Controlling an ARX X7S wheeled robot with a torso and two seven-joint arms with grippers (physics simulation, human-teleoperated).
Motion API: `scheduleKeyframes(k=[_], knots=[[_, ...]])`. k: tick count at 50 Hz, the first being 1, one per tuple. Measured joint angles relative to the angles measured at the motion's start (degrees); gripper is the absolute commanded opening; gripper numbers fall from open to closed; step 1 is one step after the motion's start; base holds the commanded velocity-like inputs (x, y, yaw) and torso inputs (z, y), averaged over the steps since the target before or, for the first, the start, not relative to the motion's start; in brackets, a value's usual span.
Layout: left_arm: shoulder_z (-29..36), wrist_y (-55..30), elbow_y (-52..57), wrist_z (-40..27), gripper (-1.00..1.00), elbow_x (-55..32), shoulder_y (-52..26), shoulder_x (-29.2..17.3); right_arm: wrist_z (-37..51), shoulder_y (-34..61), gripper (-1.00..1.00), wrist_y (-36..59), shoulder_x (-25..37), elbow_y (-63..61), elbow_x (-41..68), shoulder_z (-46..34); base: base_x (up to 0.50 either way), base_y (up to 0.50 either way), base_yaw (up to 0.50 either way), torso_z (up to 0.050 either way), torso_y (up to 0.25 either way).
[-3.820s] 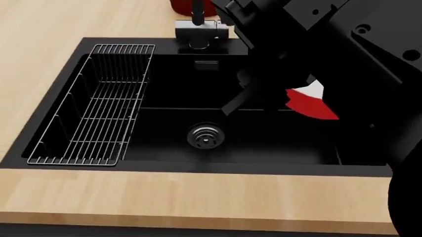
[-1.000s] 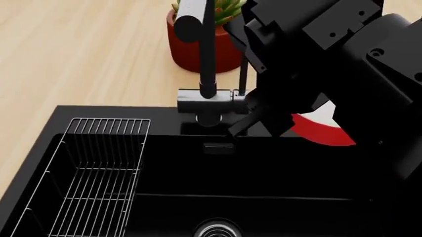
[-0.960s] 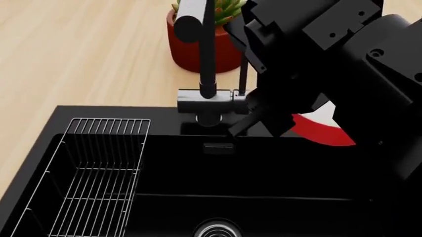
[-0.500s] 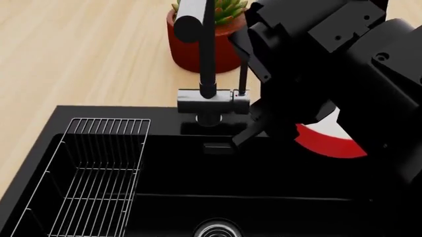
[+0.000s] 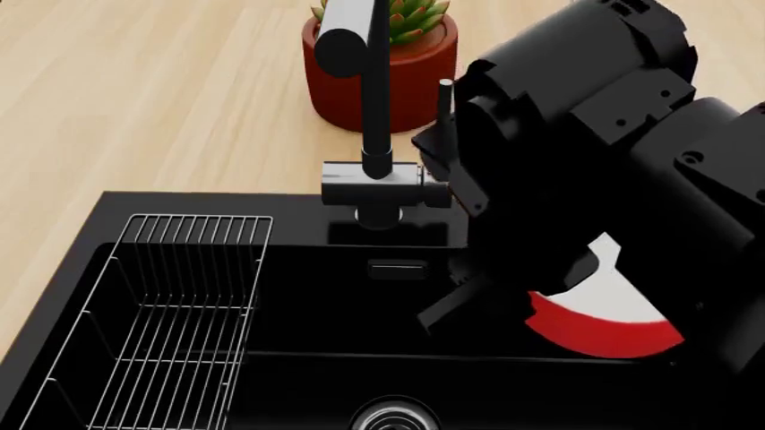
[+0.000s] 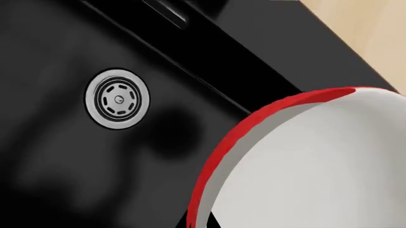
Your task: Move the fresh-baked cupcake off the tray onto the counter, and place the bowl used for mixing into the sink.
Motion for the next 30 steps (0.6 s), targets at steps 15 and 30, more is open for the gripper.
scheduleKeyframes(k=[15,30], knots=[[2.5,0.1,0.0,-0.5,1.0,-1.4,-0.1,0.0,4.5,-2.3,-1.0,1.8,1.5,-1.1,5.0,1.1,0.0,0.0,0.0,0.0,0.001],[4.7,0.5,0.0,-0.8,1.0,-3.0,-0.2,0.0,6.4,-5.2,-1.0,2.3,1.9,-1.6,7.7,0.8,0.0,0.0,0.0,0.0,0.0]])
